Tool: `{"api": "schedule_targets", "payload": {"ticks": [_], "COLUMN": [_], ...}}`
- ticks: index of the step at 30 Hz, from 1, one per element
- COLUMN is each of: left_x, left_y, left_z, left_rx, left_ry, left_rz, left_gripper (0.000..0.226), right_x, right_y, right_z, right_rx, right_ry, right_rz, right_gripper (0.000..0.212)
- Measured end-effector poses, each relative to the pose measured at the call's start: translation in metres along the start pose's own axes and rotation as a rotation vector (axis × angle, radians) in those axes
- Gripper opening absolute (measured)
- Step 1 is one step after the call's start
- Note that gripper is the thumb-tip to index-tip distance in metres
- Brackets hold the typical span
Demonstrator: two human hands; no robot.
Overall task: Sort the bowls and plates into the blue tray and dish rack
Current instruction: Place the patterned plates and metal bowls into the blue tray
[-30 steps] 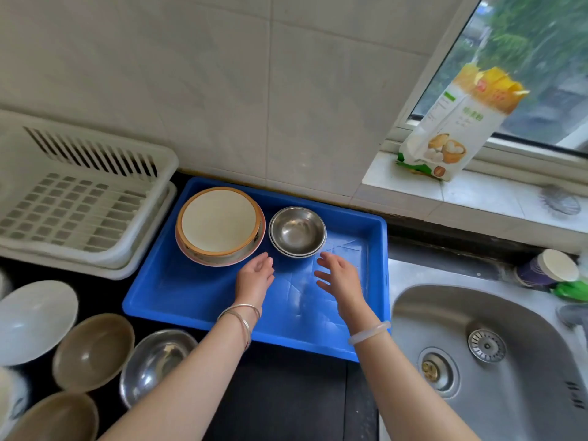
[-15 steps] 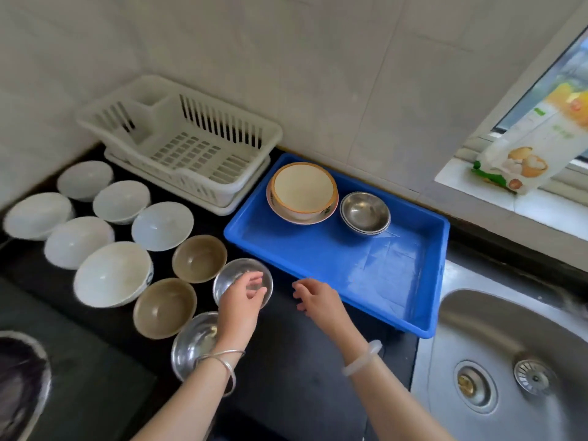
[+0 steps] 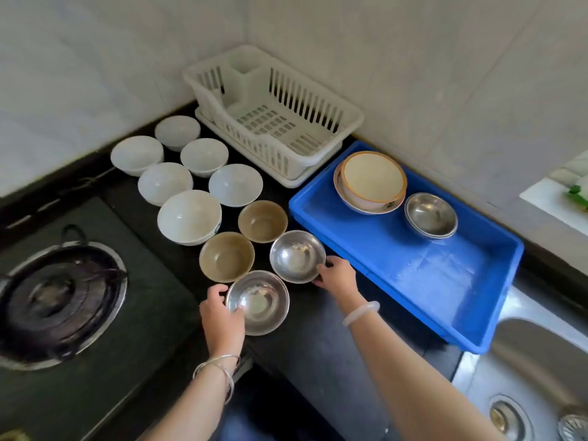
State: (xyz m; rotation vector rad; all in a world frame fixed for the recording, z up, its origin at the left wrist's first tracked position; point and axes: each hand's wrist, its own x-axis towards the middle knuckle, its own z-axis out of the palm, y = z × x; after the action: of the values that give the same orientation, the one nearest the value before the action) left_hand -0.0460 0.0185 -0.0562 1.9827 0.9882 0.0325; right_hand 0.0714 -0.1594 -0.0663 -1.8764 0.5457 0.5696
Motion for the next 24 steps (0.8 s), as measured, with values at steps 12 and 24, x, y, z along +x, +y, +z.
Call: {"api": "schedule_targets", "payload": {"ticks": [12, 24], "left_x": [0.004, 0.006], "left_y": [-0.012, 0.005], "left_z": [0.011, 0.029], "left_rx": [-0.172, -0.431], "left_ry": [-0.204, -0.43], "left_rz": [-0.097, -0.22], "left_gripper": [0.03, 0.022], "right_x": [-0.046, -0.072], "right_y": [-0.01, 0.001], "right_z": [-0.026, -0.026], "right_rx": [0.083, -0.276], "right_ry": [0.087, 0.062], "right_rz": [-0.156, -0.127], "right_gripper": [0.021, 0.013]}}
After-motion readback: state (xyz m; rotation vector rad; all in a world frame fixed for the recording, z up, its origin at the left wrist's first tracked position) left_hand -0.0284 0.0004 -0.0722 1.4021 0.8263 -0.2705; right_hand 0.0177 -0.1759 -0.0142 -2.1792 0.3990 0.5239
